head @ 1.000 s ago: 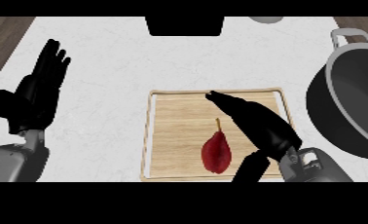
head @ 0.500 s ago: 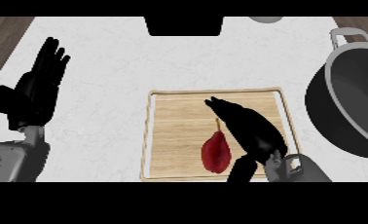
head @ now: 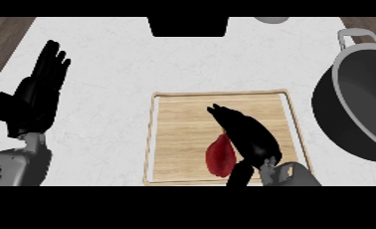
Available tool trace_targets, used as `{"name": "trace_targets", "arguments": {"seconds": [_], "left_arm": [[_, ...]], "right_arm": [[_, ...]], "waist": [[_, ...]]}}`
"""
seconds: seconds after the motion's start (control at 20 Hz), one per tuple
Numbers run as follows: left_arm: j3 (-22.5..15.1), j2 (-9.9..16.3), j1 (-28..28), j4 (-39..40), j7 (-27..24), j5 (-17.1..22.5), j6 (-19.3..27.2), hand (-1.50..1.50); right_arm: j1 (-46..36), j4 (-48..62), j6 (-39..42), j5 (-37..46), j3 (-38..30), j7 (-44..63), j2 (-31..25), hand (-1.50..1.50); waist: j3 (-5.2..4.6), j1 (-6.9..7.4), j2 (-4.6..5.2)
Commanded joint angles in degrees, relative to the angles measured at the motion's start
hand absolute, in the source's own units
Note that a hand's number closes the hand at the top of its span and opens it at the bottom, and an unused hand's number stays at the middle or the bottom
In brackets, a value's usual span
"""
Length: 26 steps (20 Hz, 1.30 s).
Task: Pick the pear from the tray and place it in the pot
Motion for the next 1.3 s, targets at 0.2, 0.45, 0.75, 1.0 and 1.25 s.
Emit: {"name": "trace_targets", "arguments": {"seconds": [0.2, 0.45, 0.75, 1.0, 1.25], "left_arm": [[0.33, -3.03, 0.59, 0.33, -1.25, -3.12, -0.92, 0.0], [2.78, -2.52, -0.03, 2.68, -2.29, -2.12, -3.14, 0.0], [5.53, -2.37, -3.22, 5.39, -0.69, -2.12, -5.05, 0.0], [5.68, -4.19, -1.62, 3.09, -0.89, -2.83, -5.44, 0.0], [6.4, -2.33, -0.98, -1.16, 3.44, -2.91, -4.78, 0.0]], "right_arm": [[-0.59, 11.74, -2.29, 5.6, -4.12, -9.58, 1.1, -1.5], [0.01, 9.83, 0.63, 7.63, -0.87, -15.7, -1.58, 1.5], [-0.47, 11.96, -1.47, 12.54, -2.09, -18.75, 2.24, 1.5], [-0.63, 12.0, 1.25, 15.14, -2.25, -18.16, 4.94, 1.5], [15.06, -2.74, -4.96, 21.54, 8.14, -7.71, 7.39, 1.5]], "waist": [[0.01, 0.12, 0.05], [0.0, 0.01, 0.06], [0.0, -0.11, 0.05], [0.0, -0.05, 0.03], [-0.02, -0.63, -0.22]]}}
